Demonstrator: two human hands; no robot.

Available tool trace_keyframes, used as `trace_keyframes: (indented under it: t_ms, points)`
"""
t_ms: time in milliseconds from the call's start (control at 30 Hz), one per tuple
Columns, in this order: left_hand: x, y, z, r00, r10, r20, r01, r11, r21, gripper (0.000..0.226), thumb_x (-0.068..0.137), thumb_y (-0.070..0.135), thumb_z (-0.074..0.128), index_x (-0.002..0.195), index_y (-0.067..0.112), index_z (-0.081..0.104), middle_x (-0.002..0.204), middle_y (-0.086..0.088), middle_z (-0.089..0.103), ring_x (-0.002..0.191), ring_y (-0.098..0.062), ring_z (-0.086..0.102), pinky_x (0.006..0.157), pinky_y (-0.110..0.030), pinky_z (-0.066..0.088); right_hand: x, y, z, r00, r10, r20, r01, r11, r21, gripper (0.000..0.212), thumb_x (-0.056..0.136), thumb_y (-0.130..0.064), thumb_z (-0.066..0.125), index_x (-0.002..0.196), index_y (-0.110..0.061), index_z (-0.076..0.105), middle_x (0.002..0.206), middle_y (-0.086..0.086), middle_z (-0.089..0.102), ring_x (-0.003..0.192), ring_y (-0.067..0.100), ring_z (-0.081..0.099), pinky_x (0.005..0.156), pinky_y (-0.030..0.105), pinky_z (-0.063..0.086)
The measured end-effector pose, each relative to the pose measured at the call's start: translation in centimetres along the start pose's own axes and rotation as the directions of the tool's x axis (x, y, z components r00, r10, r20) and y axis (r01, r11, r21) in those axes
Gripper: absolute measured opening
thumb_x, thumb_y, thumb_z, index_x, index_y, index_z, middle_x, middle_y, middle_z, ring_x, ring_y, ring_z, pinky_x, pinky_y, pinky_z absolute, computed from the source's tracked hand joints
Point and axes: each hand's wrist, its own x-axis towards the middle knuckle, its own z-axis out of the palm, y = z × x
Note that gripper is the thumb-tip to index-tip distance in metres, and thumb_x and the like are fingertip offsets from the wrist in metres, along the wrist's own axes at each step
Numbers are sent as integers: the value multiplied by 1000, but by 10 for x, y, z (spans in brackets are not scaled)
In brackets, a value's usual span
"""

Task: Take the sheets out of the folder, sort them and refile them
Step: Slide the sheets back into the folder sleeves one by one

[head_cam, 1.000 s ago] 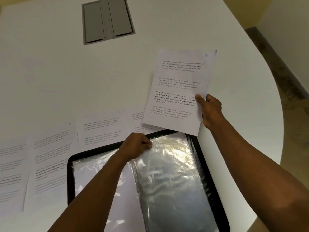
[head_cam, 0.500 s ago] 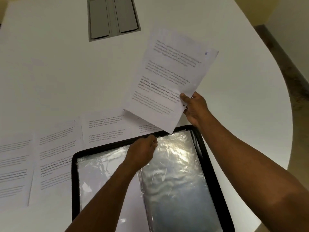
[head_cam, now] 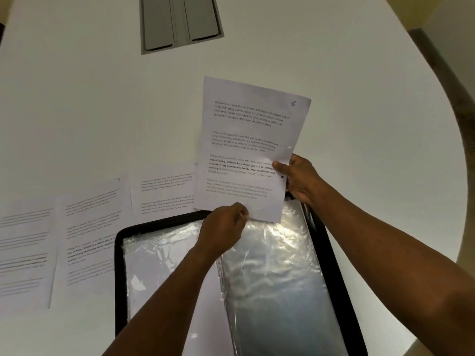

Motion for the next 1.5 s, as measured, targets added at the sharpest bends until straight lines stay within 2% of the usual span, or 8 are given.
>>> trace_keyframes:
  t_ms: [233, 400, 633, 967, 1167, 1267, 1367, 1500]
  points:
    - [-1, -19, -9, 991, -25, 130, 16, 998, 65, 17, 85, 25, 64, 102, 24, 60, 80, 12, 61, 75, -6, 56, 66, -23, 42, 14, -11, -33, 989, 99, 109, -75, 977, -200, 38, 88, -3, 67, 125, -8, 61, 115, 11, 70, 105, 30, 67, 93, 49, 53]
    - [6, -32, -18, 983, -77, 169, 55, 990, 127, 7, 87, 22, 60, 90, 24, 66, 85, 12, 65, 78, -6, 58, 74, -30, 52, 31, -15, -45, 989, 79, 123, -53, 978, -204, 40, 88, -2, 66, 128, -6, 60, 120, 13, 68, 110, 30, 65, 94, 44, 53]
    - [18, -31, -16, 966, -63, 249, 63, 998, 9, 2, 89, 25, 61, 89, 25, 63, 81, 12, 64, 76, -8, 61, 73, -33, 54, 31, -8, -34, 966, 145, 214, -71, 945, -319, 39, 88, -3, 67, 127, -6, 61, 117, 10, 70, 105, 26, 68, 92, 44, 55]
    - [21, -27, -6, 975, -101, 196, 123, 987, -104, 3, 88, 17, 64, 85, 17, 64, 78, 7, 64, 72, -7, 58, 62, -4, 40, 25, -13, -43, 893, 285, 348, -19, 797, -604, 43, 84, -4, 72, 125, -9, 63, 115, 7, 71, 105, 28, 68, 94, 44, 54]
    - [19, -21, -4, 982, -96, 164, 118, 984, -130, 5, 87, 16, 64, 85, 20, 64, 78, 7, 65, 70, -3, 58, 63, -2, 41, 19, -23, -43, 799, 449, 401, -5, 671, -741, 35, 83, -8, 74, 116, -8, 66, 110, 9, 72, 94, 20, 71, 75, 26, 58]
    - [19, -21, -3, 982, -100, 157, 122, 983, -135, 7, 86, 14, 64, 85, 21, 64, 78, 9, 65, 69, -2, 58, 64, -3, 42, 23, -17, -32, 869, 320, 376, 6, 755, -656, 37, 83, -31, 75, 114, -10, 68, 109, 10, 73, 99, 26, 70, 86, 38, 57]
    - [10, -26, -10, 988, -103, 115, 120, 980, -161, 8, 86, 11, 64, 84, 19, 65, 76, 9, 64, 68, 1, 57, 65, -6, 44, 22, -16, -17, 942, 159, 296, 33, 834, -551, 25, 87, -23, 72, 102, -4, 70, 100, 14, 74, 93, 27, 72, 87, 43, 57]
    - [10, -24, -10, 986, -94, 135, 116, 980, -162, 7, 87, 11, 63, 86, 18, 64, 77, 11, 63, 66, 1, 57, 63, -5, 44, 15, -30, -31, 858, 398, 324, 72, 532, -843, 21, 79, -15, 80, 72, -5, 64, 69, 11, 65, 66, 21, 65, 74, 34, 60]
